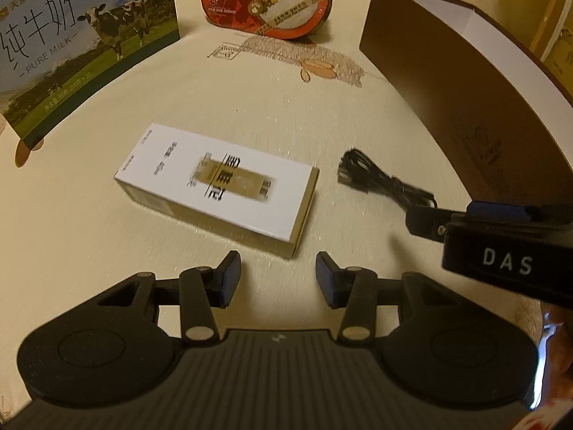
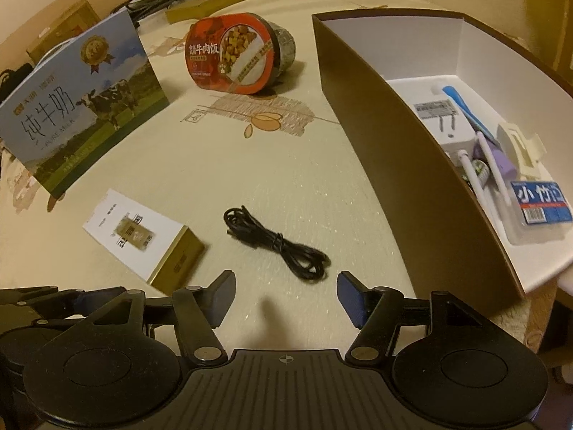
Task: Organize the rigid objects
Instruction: 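Grasp the white-and-gold box with the left tool while the right tool grasps the black cable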
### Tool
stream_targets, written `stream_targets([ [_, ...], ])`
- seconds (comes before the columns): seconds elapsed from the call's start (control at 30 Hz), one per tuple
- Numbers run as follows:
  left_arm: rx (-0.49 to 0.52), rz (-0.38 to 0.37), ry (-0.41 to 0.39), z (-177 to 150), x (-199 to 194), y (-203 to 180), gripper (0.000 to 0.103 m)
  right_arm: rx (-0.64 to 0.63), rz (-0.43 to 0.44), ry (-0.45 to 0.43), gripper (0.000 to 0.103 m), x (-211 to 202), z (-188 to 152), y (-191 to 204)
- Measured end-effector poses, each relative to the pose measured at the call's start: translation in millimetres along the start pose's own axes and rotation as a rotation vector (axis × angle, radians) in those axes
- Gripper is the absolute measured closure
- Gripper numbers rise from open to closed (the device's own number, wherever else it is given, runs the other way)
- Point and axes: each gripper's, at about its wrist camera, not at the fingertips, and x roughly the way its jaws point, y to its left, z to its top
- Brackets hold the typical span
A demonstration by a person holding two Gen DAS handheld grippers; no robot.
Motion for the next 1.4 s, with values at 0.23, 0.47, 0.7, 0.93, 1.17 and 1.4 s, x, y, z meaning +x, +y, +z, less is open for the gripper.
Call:
stream_targets([
  [0.23,-0.027,0.030,-0.008,3.4,7.5,18.5,0.061,-0.062,-0.007,0.001,0.043,12.8,4.9,4.1],
  [0.47,-0.100,0.157,-0.003,-0.3,6.5,67.0,0.061,-0.145,-0.016,0.003,0.042,25.4,9.6,7.5],
  [0.7,-0.106,0.172,0.002,0.3,-1.1,100.2,0.061,-0.275,0.001,0.015,0.043,43.6,9.4,16.4],
  [0.93,-0.034,0.032,-0.033,7.3,-17.4,67.5,0.045,-0.293,0.008,0.038,0.076,56.2,9.2,13.7],
  [1.17,-0.078,0.047,0.001,29.6,7.7,54.7,0.042,-0.181,0.016,0.042,0.084,50.6,8.9,3.4],
  [1.4,-0.115,0.061,0.000,42.6,21.8,58.9,0.042,-0.173,0.017,0.033,0.084,49.8,7.4,3.8],
])
